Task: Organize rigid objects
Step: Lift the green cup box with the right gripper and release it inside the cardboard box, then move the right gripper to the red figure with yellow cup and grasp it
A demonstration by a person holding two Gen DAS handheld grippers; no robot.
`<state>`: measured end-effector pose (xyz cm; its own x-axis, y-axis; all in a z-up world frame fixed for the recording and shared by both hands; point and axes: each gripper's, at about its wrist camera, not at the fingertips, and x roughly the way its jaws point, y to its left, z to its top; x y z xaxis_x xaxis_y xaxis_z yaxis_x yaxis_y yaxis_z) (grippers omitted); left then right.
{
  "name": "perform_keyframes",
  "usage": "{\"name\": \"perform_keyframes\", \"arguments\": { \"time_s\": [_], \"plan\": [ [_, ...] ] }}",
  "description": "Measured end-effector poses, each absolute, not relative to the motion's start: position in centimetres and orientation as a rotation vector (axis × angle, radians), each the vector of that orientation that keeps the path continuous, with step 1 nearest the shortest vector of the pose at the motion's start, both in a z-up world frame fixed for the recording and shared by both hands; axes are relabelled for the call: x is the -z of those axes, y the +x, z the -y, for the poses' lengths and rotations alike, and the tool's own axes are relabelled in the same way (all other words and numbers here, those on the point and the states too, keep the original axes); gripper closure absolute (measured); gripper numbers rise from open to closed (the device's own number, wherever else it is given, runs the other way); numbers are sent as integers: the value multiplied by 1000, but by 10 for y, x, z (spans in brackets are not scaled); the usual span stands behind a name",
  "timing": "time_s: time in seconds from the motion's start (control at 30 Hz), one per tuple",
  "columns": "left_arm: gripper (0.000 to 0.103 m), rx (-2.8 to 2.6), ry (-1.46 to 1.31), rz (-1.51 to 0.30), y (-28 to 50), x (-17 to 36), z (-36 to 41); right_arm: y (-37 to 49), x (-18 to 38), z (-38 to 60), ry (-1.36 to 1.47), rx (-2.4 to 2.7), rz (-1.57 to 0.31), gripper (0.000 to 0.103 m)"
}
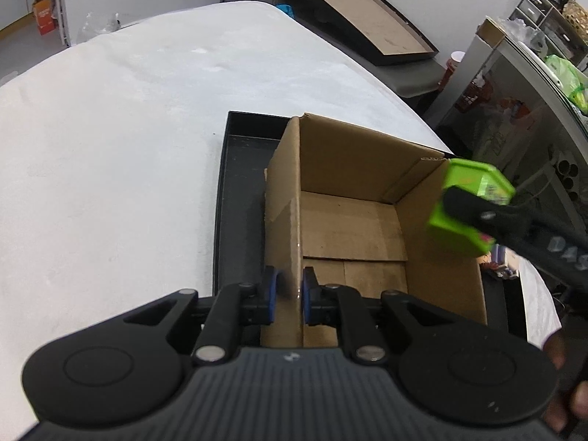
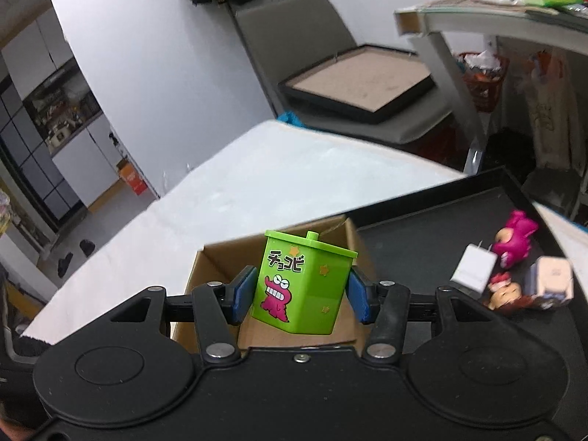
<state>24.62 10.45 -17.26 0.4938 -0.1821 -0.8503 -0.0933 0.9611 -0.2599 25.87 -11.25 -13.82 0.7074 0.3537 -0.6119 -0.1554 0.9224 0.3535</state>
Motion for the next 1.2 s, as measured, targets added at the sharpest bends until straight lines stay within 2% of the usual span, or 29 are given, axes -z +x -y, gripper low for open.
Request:
{"name": "perform_keyframes", "arguments": {
  "time_s": [0.2, 0.33, 0.5, 0.7, 0.87, 0.93, 1.2],
  "plan": [
    [91, 77, -300, -1080, 247, 172, -106, 262, 143, 93, 279, -319, -766, 51],
    [89, 69, -334, -1097, 248, 172, -111, 264, 143, 84, 270, -364, -789, 46],
    [62, 29, -345, -1086, 242, 167, -111, 258, 135, 84, 238, -363, -766, 31],
    [55, 5, -328, -1095, 231, 161, -104, 254, 131, 94, 251, -321, -757, 21],
    [46, -24, -304, -1089, 223, 153, -97, 248, 128, 105, 245, -264, -741, 17],
    [44, -32, -292, -1087, 220, 151, -95, 246, 128, 110, 247, -225, -745, 11],
    [41, -96, -253, -1091, 209, 144, -85, 222, 136, 119, 214, -98, -747, 10]
  ]
}}
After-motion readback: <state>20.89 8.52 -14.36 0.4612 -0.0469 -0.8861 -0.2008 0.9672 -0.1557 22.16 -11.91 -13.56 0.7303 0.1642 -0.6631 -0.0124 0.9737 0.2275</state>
